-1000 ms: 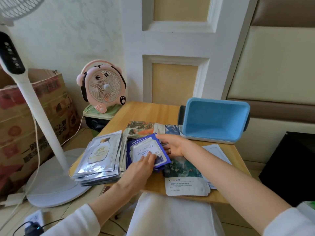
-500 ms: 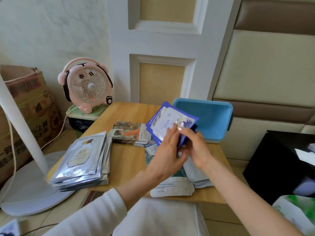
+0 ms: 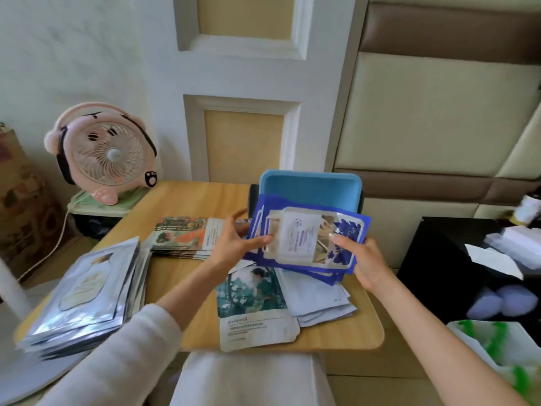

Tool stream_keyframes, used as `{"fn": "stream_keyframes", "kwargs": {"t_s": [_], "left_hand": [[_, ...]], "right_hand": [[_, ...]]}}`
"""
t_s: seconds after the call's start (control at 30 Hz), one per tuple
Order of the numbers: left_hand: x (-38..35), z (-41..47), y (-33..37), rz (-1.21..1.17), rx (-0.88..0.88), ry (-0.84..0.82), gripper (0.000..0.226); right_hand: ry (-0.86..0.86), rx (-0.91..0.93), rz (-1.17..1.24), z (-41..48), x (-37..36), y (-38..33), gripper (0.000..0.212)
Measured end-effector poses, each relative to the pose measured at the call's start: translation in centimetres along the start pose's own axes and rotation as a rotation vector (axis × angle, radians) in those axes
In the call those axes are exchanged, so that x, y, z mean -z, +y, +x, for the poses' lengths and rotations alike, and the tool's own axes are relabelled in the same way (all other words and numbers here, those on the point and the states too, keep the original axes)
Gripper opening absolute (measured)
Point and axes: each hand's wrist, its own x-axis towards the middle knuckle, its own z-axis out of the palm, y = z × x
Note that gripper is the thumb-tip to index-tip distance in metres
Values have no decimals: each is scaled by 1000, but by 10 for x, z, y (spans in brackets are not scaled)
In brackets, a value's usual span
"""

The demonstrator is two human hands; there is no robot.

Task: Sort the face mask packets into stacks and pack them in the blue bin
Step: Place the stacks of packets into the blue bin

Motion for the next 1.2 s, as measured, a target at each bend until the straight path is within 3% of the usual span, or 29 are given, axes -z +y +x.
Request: {"fn": "stream_keyframes", "kwargs": {"t_s": [0.07,0.1,0.2,0.33,0.47,0.6,0.73,0.83,1.0,1.13,1.2], "left_hand": [[-2,2,-11,3,52,-61,52],[-4,2,-17,7,60,-61,46],[-5,0,-36,-16,115,-61,44],[-16,-7,-45,-95,146,-31,49],[-19,-2,-30,-118,85,-40,51],[-15,-10,-37,-18,95,-81,44],[-13,-13,-40,17,44,-101,41],[-4,-10,-26,194,-73,-56,30],[7,0,-3,814,-234,34,21],[-15,22,25,796,-358,62,12],[-29,44,34,870,-436,90,11]], "right_hand": [[-32,-22,-32,4,1,1,52],[-51,-33,-55,7,2,1,55],[-146,-101,-165,7,6,6,35],[-104,-128,-163,-2,-2,23,55],[-66,-58,-140,2,-4,17,36],[-112,-59,-367,0,2,15,24],[-1,18,-461,1,7,12,32],[10,95,-613,7,15,-2,31],[-69,118,-721,12,15,-19,12],[109,234,-593,29,15,-35,18],[176,314,-641,42,20,-41,19]]}}
